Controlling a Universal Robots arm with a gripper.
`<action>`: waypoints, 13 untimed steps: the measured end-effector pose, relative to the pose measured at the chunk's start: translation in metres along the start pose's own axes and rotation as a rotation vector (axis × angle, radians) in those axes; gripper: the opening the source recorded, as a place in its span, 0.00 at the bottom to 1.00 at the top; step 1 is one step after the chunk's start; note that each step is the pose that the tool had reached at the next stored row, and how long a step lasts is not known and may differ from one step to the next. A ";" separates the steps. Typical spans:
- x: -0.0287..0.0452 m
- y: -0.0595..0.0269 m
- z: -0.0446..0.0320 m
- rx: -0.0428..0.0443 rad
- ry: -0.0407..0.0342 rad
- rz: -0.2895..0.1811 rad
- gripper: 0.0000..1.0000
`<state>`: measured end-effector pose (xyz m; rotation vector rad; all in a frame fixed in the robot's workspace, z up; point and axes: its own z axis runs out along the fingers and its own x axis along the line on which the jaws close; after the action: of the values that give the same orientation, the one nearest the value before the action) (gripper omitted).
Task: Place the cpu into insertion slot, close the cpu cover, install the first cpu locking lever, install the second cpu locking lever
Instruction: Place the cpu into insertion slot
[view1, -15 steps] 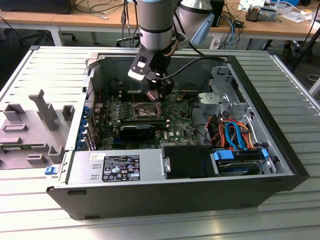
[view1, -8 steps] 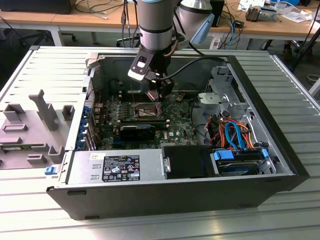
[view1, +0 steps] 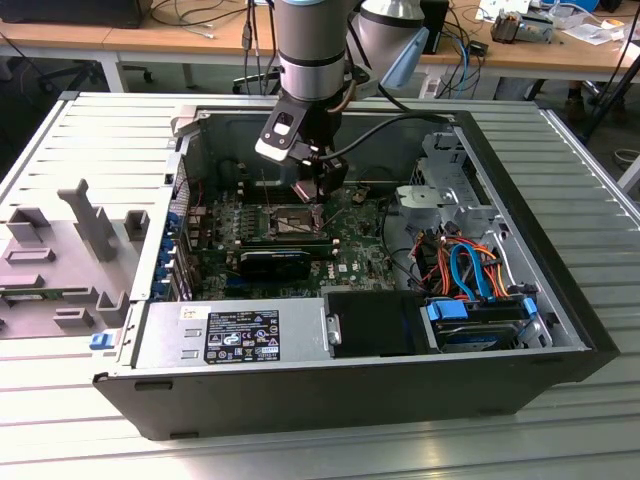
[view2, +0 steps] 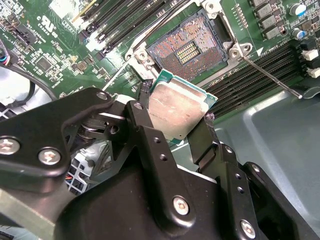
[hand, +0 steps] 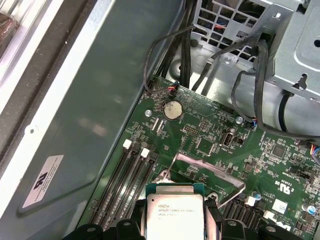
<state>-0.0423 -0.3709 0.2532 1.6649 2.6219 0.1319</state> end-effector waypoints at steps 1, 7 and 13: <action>0.0000 0.0000 0.0000 0.0000 0.0000 0.001 0.55; 0.0000 0.0000 0.0000 -0.0001 -0.0005 0.006 0.55; 0.0000 0.0000 0.0001 -0.0002 -0.0010 0.011 0.55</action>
<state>-0.0423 -0.3709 0.2532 1.6797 2.6120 0.1316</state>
